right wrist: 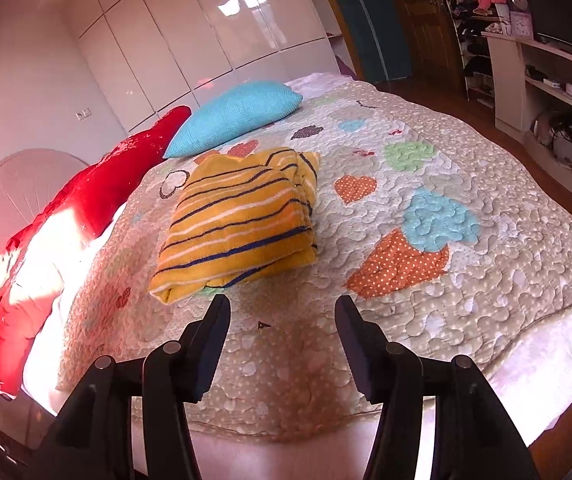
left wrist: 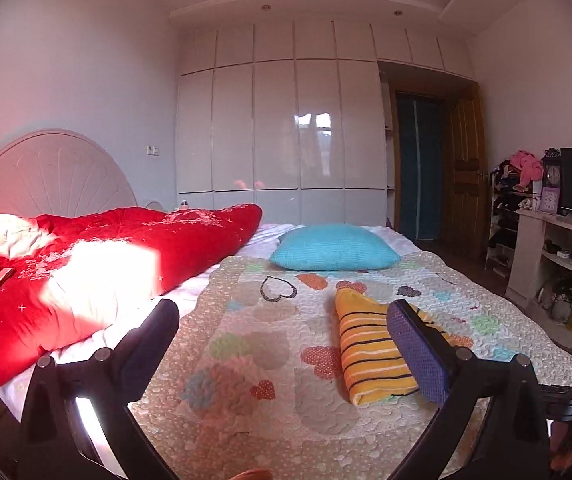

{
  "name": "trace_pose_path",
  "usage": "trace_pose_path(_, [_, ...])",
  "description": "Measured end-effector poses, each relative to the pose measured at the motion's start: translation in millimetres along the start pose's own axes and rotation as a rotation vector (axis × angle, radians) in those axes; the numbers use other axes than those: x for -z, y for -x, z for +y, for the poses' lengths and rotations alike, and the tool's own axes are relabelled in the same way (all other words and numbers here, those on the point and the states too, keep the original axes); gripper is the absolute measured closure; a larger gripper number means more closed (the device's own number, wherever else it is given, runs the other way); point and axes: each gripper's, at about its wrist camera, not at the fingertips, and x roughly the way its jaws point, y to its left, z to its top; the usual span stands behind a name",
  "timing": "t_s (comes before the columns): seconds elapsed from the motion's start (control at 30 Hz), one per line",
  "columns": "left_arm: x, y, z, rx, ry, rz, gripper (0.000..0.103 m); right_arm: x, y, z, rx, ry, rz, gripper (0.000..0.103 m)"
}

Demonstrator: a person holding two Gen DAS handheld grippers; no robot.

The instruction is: Fold small clothes

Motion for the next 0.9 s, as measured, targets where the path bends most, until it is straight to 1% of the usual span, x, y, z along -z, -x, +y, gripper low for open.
trace_pose_path(0.13, [-0.5,8.5,-3.8,0.042,0.013,0.027,0.0,1.9,6.3,9.2,0.024,0.017,-0.007,0.036])
trace_pose_path(0.23, [3.7,8.5,-1.6,0.082,0.021,0.075,0.0,4.1,7.9,16.1,0.041,0.044,-0.008,0.036])
trace_pose_path(0.3, [8.9,6.7,-1.9,0.081,0.015,0.102,0.0,6.5,7.1,21.1,0.064,0.07,-0.007,0.034])
trace_pose_path(0.4, [17.4,0.5,-4.7,0.101,0.003,0.172,0.0,12.7,2.8,26.9,0.095,0.101,0.003,0.032])
trace_pose_path(0.5, [25.7,-7.2,-9.0,0.087,0.001,0.217,0.0,18.9,-3.0,29.4,0.106,0.117,0.026,0.031])
trace_pose_path(0.63, [39.3,-20.1,-16.7,0.075,-0.018,0.288,0.0,25.3,-10.4,30.4,0.117,0.137,0.051,0.03])
trace_pose_path(0.73, [49.9,-28.3,-23.9,0.053,-0.044,0.33,0.0,29.1,-13.4,29.3,0.126,0.146,0.061,0.029])
trace_pose_path(0.9, [67.2,-42.1,-28.9,0.05,-0.05,0.417,0.0,32.7,-18.1,23.4,0.147,0.137,0.084,0.028])
